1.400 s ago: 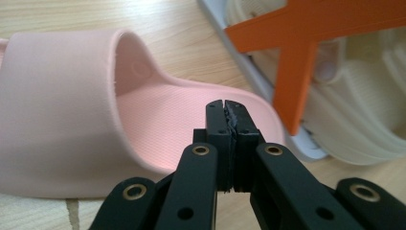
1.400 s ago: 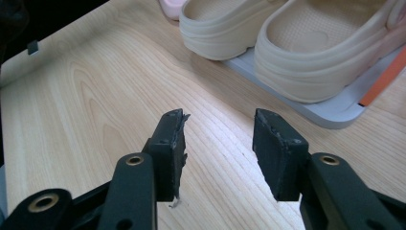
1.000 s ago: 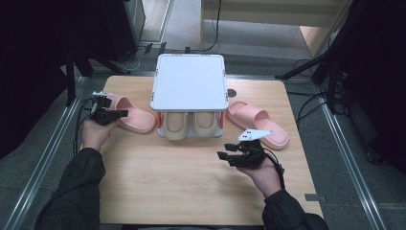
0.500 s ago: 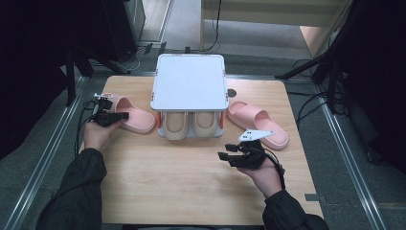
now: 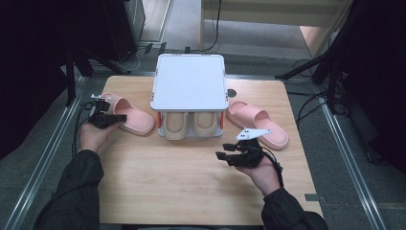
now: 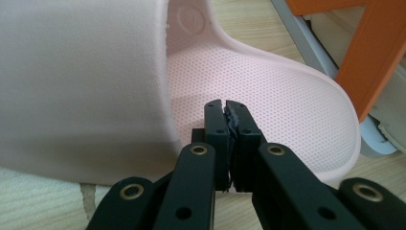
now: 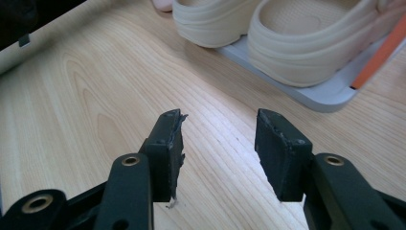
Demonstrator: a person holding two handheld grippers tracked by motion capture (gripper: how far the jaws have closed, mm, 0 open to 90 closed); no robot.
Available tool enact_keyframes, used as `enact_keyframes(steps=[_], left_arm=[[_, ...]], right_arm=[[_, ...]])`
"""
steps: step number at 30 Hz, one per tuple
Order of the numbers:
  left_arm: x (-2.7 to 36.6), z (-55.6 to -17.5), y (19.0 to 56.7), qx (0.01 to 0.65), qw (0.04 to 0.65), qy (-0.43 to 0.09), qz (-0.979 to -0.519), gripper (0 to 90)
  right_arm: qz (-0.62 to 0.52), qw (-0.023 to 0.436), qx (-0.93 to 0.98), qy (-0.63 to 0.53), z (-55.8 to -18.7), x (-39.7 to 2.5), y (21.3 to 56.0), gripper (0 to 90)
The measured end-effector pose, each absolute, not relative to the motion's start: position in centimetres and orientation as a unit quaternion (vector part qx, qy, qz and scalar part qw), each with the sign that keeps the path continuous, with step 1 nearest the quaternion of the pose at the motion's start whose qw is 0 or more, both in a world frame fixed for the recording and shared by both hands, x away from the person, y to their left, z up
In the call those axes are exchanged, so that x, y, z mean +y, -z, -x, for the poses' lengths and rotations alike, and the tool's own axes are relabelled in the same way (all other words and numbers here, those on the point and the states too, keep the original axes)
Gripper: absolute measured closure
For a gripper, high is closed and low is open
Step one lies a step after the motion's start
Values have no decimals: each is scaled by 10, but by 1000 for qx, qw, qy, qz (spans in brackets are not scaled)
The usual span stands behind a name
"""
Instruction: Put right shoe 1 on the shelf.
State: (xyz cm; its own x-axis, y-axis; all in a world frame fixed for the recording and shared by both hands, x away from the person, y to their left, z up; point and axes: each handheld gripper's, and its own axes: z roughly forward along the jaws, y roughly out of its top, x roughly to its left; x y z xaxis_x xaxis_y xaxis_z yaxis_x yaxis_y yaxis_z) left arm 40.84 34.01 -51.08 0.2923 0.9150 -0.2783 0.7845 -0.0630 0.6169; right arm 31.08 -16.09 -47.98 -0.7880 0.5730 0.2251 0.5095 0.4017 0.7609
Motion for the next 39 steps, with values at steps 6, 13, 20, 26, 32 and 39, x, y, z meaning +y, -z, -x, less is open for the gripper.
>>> enact_keyframes(steps=[6, 13, 20, 26, 32, 39], left_arm=[[347, -401, 511, 592, 350, -95, -720, 883], [356, -393, 511, 598, 347, -98, -716, 882], [365, -384, 512, 607, 343, -103, -709, 879], [374, -378, 513, 615, 347, -106, -700, 868], [377, -375, 513, 619, 347, -107, -696, 860], [373, -373, 498, 608, 360, -119, -698, 766]], right_arm=[[-312, 32, 841, -441, -314, -155, 480, 524], [-304, 28, 845, -440, -318, -148, 480, 522], [-297, 22, 848, -438, -321, -142, 480, 522], [-292, 20, 850, -437, -324, -138, 479, 522], [-288, 18, 852, -436, -325, -136, 480, 522], [-291, 18, 852, -435, -325, -136, 479, 522]])
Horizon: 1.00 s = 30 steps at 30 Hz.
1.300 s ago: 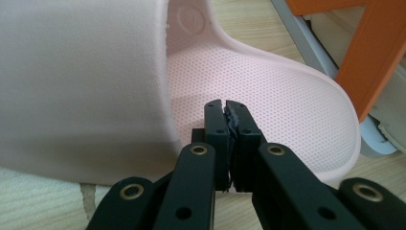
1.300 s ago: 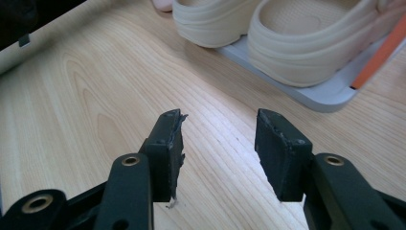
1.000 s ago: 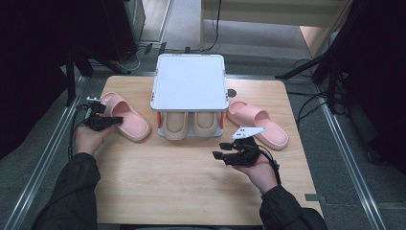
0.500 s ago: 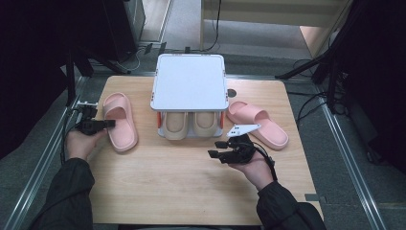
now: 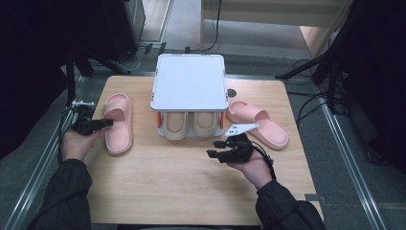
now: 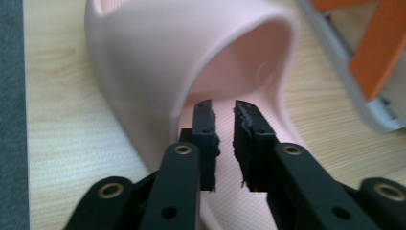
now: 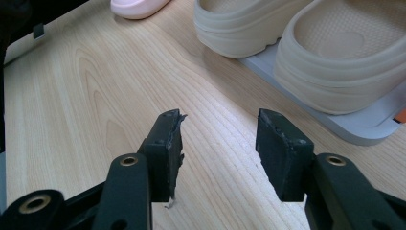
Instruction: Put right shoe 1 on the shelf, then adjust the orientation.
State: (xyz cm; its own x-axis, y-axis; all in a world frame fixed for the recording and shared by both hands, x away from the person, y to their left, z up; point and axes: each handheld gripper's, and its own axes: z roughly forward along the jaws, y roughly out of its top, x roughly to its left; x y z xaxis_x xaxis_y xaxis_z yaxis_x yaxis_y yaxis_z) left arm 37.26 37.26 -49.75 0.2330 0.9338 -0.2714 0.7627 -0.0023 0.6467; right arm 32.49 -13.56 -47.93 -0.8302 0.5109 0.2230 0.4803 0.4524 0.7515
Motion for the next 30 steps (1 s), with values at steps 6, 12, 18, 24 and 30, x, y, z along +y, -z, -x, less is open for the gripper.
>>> enact_keyframes(steps=[6, 12, 18, 24, 30], left_arm=[[375, -369, 487, 607, 367, -125, -694, 601], [383, -368, 481, 616, 369, -144, -681, 533], [395, -373, 483, 627, 362, -151, -673, 489], [402, -384, 496, 638, 351, -141, -671, 470], [406, -393, 510, 638, 346, -139, -674, 458]], right_arm=[[-288, 18, 853, -435, -325, -136, 479, 522], [-293, 19, 852, -435, -324, -137, 480, 522], [-301, 25, 849, -434, -320, -144, 480, 522], [-314, 31, 845, -433, -315, -152, 481, 522], [-323, 38, 840, -433, -311, -160, 481, 522]])
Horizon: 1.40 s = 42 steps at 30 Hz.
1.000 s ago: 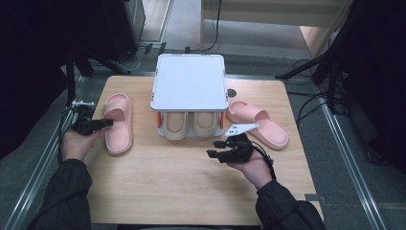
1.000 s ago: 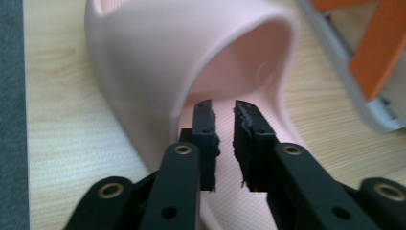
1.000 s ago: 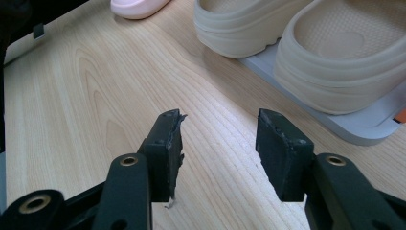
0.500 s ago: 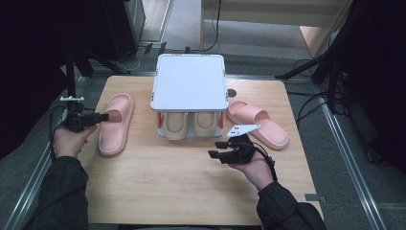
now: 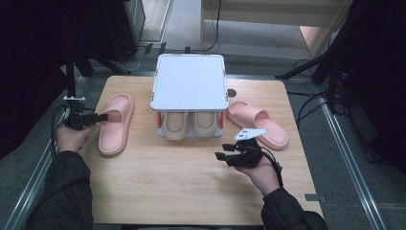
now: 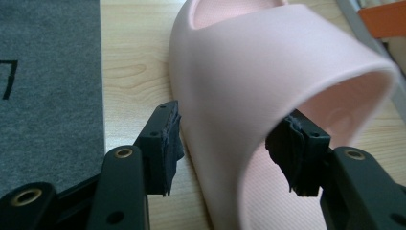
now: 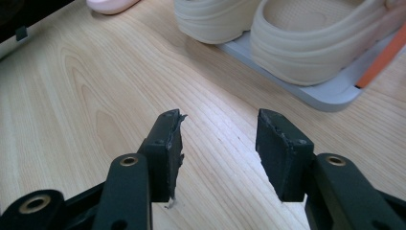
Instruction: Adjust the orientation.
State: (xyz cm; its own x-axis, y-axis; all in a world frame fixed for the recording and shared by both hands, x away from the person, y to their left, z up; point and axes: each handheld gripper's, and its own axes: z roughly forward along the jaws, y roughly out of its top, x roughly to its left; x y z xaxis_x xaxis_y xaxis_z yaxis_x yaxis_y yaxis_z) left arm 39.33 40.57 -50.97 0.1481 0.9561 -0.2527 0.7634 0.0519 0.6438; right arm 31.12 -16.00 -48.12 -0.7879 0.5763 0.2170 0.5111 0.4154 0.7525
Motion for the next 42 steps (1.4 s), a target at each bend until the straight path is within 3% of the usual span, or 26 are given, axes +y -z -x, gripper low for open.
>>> enact_keyframes(steps=[11, 23, 42], left_arm=[[403, -405, 519, 649, 345, -127, -666, 532], [402, -404, 518, 650, 338, -135, -666, 786], [386, -411, 504, 670, 344, -85, -652, 810]], right_arm=[[-336, 45, 834, -434, -306, -169, 482, 522], [-340, 45, 833, -434, -306, -171, 482, 520], [-336, 43, 833, -437, -307, -169, 482, 519]])
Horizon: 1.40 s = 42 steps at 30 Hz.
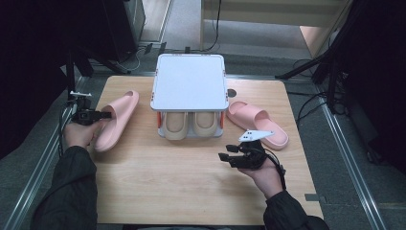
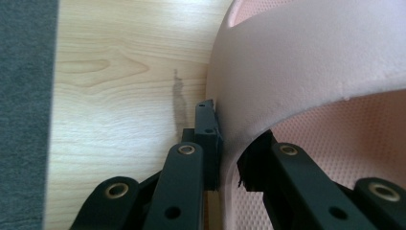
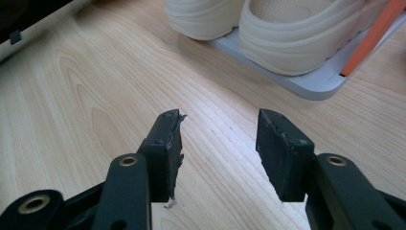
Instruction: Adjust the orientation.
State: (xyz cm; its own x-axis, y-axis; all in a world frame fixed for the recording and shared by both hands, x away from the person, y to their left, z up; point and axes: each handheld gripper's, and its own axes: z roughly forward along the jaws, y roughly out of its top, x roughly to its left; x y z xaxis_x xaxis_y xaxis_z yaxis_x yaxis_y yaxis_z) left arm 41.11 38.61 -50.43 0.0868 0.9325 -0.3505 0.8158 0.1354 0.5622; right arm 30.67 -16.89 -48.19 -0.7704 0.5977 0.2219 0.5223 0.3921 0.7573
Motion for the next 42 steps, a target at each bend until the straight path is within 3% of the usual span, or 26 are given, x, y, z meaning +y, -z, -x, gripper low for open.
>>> enact_keyframes(steps=[10, 26, 42], left_arm=[[370, -427, 484, 677, 333, -83, -651, 809], [351, -451, 407, 658, 339, -99, -665, 805], [303, -474, 345, 622, 346, -107, -694, 795]], right_arm=[[-330, 41, 831, -445, -306, -168, 480, 519], [-327, 36, 832, -446, -306, -166, 480, 519], [-327, 33, 830, -451, -307, -168, 479, 519]])
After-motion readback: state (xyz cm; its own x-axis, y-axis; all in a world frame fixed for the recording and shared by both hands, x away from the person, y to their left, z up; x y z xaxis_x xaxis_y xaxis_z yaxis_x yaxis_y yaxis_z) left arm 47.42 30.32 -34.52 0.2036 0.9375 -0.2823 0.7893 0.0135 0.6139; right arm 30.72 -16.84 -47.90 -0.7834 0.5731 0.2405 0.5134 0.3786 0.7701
